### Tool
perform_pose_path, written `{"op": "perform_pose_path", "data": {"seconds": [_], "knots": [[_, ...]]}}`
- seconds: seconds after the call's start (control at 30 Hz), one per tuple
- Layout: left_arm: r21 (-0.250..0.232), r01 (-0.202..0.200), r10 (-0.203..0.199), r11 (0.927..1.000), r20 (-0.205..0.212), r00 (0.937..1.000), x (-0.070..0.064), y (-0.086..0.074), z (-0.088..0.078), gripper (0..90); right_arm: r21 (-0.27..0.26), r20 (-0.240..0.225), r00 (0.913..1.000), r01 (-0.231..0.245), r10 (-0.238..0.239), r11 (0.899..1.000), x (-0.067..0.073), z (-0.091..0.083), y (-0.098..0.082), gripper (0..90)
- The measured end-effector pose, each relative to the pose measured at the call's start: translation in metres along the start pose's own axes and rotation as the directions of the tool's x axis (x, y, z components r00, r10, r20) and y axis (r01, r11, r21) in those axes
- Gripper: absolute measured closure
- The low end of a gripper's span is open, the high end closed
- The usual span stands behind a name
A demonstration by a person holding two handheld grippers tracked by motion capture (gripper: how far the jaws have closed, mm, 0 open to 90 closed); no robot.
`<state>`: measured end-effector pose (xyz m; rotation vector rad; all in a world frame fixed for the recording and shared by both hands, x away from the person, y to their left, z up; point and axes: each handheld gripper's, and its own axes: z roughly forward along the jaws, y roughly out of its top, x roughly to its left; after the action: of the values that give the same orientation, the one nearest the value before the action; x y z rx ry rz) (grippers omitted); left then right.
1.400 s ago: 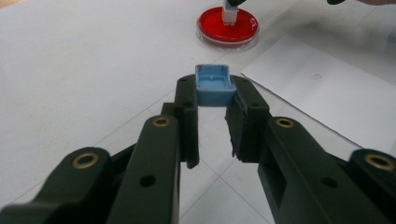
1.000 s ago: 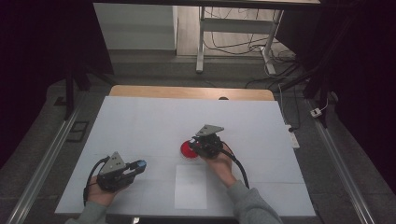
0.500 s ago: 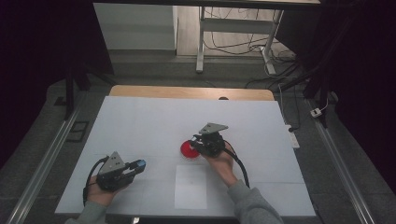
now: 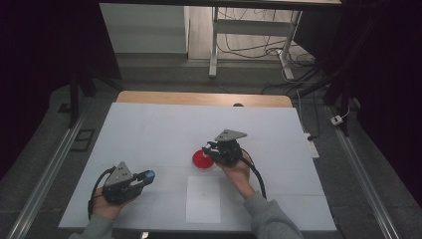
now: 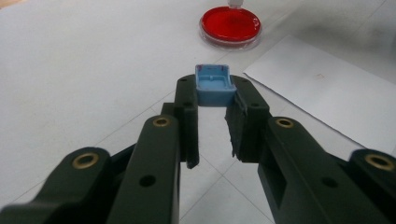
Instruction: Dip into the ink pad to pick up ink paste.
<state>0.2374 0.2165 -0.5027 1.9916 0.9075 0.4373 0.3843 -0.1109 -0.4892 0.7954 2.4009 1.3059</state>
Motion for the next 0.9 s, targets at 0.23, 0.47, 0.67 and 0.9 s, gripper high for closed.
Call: {"op": "perform_pose_path", "data": {"seconds": [0.23, 0.47, 0.67, 0.9], "knots": [[0.0, 0.0, 0.0, 1.0, -0.002, 1.0, 0.0, 0.0, 0.0, 74.4, -0.014, -0.001, 1.0, -0.002, 0.002, 1.0, 0.0, -0.003, 0.001, 67.1], [0.0, 0.0, 0.0, 1.0, -0.004, 1.0, 0.0, 0.0, 0.0, 74.4, -0.03, -0.008, 1.0, 0.0, -0.001, 1.0, 0.0, -0.009, 0.002, 67.1], [-0.001, 0.0, 0.0, 1.0, -0.005, 1.0, 0.0, 0.0, 0.0, 74.4, -0.055, -0.009, 0.9999, -0.005, 0.004, 0.998, -0.001, -0.015, 0.004, 67.1], [-0.006, 0.001, -0.001, 1.0, -0.011, 0.9999, 0.001, 0.0, -0.001, 74.4, -0.07, -0.016, 0.9999, -0.008, 0.007, 0.997, 0.0, -0.023, 0.005, 67.1]]}}
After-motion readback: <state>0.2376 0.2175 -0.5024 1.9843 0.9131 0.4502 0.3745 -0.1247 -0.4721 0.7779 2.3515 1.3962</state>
